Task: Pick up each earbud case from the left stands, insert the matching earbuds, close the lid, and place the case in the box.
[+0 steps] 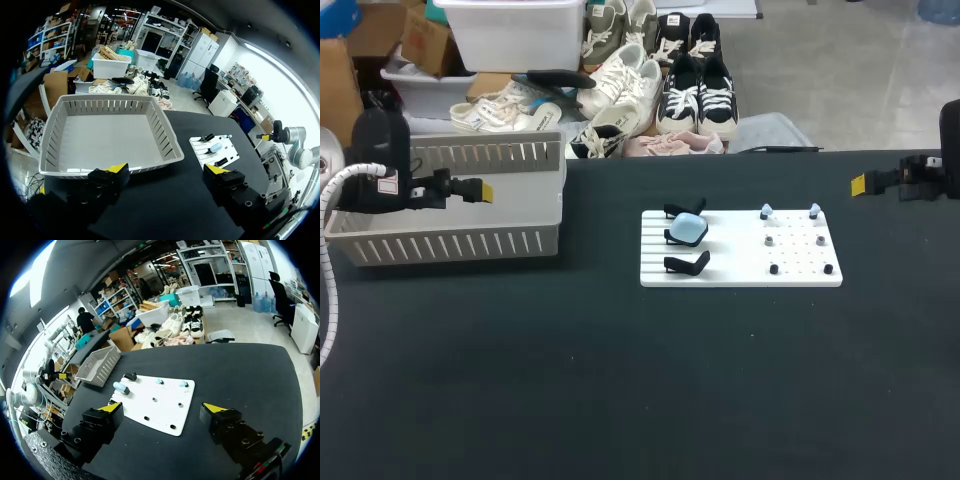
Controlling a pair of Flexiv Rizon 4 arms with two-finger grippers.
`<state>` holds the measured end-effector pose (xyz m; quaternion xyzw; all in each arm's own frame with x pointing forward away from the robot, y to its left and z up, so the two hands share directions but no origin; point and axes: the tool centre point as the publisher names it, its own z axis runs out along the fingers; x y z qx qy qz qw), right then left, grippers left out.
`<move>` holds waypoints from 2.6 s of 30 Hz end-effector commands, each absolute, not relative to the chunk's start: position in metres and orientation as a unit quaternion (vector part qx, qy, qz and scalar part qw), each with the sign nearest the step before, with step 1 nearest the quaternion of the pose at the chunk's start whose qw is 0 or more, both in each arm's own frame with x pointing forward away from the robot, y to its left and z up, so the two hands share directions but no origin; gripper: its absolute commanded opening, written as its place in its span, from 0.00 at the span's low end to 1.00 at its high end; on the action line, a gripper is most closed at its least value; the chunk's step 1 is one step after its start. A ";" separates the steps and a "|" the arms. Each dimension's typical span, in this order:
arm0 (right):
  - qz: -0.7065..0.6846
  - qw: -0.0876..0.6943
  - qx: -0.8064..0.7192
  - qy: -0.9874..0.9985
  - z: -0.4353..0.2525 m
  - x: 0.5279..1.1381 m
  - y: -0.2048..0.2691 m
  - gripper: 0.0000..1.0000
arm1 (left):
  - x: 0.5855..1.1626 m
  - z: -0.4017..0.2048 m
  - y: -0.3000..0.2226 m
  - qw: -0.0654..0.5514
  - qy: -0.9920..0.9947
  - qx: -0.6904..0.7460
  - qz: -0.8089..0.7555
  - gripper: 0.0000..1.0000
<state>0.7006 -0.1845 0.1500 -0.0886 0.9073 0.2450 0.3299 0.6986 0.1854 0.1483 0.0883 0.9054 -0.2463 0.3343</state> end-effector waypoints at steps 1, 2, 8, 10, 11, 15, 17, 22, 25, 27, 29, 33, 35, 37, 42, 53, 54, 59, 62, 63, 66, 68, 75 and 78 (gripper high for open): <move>0.247 0.330 -0.090 0.907 0.149 0.701 -0.185 1.00 | 0.700 0.150 0.185 0.331 0.907 0.088 -0.244 1.00; 0.247 0.330 -0.090 0.907 0.149 0.701 -0.185 1.00 | 0.700 0.150 0.185 0.331 0.907 0.088 -0.244 1.00; 0.247 0.330 -0.090 0.907 0.149 0.701 -0.185 1.00 | 0.700 0.150 0.185 0.331 0.907 0.088 -0.244 1.00; 0.247 0.330 -0.090 0.907 0.149 0.701 -0.185 1.00 | 0.700 0.150 0.185 0.331 0.907 0.088 -0.244 1.00; 0.247 0.330 -0.090 0.907 0.149 0.701 -0.185 1.00 | 0.700 0.150 0.185 0.331 0.907 0.088 -0.244 1.00; 0.247 0.330 -0.090 0.907 0.149 0.701 -0.185 1.00 | 0.700 0.150 0.185 0.331 0.907 0.088 -0.244 1.00; 0.247 0.330 -0.090 0.907 0.149 0.701 -0.185 1.00 | 0.703 0.152 0.183 0.354 0.892 0.122 -0.252 1.00; 0.247 0.330 -0.090 0.907 0.149 0.701 -0.185 1.00 | 0.710 0.155 0.176 0.389 0.858 0.212 -0.261 1.00; 0.247 0.330 -0.090 0.907 0.149 0.701 -0.185 1.00 | 0.715 0.157 0.170 0.404 0.832 0.276 -0.262 1.00; 0.247 0.330 -0.090 0.907 0.149 0.701 -0.185 1.00 | 0.717 0.161 0.163 0.413 0.810 0.325 -0.260 1.00; 0.247 0.330 -0.090 0.907 0.149 0.701 -0.185 1.00 | 0.720 0.165 0.156 0.424 0.786 0.369 -0.258 1.00; 0.247 0.330 -0.090 0.907 0.149 0.701 -0.185 1.00 | 0.722 0.176 0.136 0.433 0.741 0.444 -0.258 1.00; 0.247 0.330 -0.090 0.907 0.149 0.701 -0.185 1.00 | 0.725 0.180 0.128 0.432 0.724 0.467 -0.266 1.00; 0.247 0.330 -0.090 0.907 0.149 0.701 -0.185 1.00 | 0.726 0.185 0.117 0.429 0.712 0.486 -0.270 1.00; 0.247 0.330 -0.090 0.907 0.149 0.701 -0.185 1.00 | 0.728 0.186 0.108 0.418 0.716 0.493 -0.264 1.00; 0.247 0.330 -0.090 0.907 0.149 0.701 -0.185 1.00 | 0.728 0.186 0.108 0.418 0.716 0.493 -0.264 1.00; 0.247 0.330 -0.090 0.907 0.149 0.701 -0.185 1.00 | 0.728 0.186 0.108 0.418 0.716 0.493 -0.264 1.00; 0.247 0.330 -0.090 0.907 0.149 0.701 -0.185 1.00 | 0.723 0.177 0.095 0.407 0.704 0.521 -0.259 1.00; 0.247 0.330 -0.090 0.907 0.149 0.701 -0.185 1.00 | 0.726 0.172 0.079 0.413 0.689 0.532 -0.269 1.00; 0.247 0.330 -0.090 0.907 0.149 0.701 -0.185 1.00 | 0.728 0.169 0.072 0.409 0.686 0.536 -0.272 1.00; 0.247 0.330 -0.090 0.907 0.149 0.701 -0.185 1.00 | 0.733 0.162 0.057 0.411 0.680 0.539 -0.279 1.00; 0.247 0.330 -0.090 0.907 0.149 0.701 -0.185 1.00 | 0.735 0.157 0.042 0.412 0.674 0.544 -0.282 1.00; 0.247 0.330 -0.090 0.907 0.149 0.701 -0.185 1.00 | 0.745 0.125 0.001 0.408 0.635 0.582 -0.305 1.00; 0.247 0.330 -0.090 0.907 0.149 0.701 -0.185 1.00 | 0.749 0.114 -0.012 0.405 0.610 0.606 -0.311 1.00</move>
